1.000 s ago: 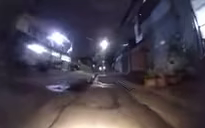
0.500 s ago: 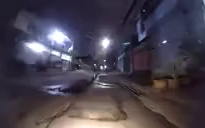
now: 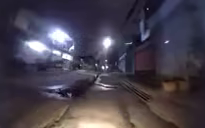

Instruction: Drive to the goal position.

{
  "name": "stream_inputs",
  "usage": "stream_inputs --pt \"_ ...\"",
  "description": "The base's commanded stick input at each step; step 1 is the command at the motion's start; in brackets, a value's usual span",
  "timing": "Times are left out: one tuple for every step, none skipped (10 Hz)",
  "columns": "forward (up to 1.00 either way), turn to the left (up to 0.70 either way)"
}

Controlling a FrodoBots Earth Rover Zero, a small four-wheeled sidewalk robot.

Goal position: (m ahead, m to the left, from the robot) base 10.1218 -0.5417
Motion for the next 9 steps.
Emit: stream_inputs --pt "0.7 0.0" --pt "0.7 0.0" --pt "0.7 0.0" --pt "0.7 0.0" --pt "0.7 0.0" --pt "0.7 0.0" --pt "0.7 0.0" --pt "0.7 0.0" --pt "0.7 0.0"
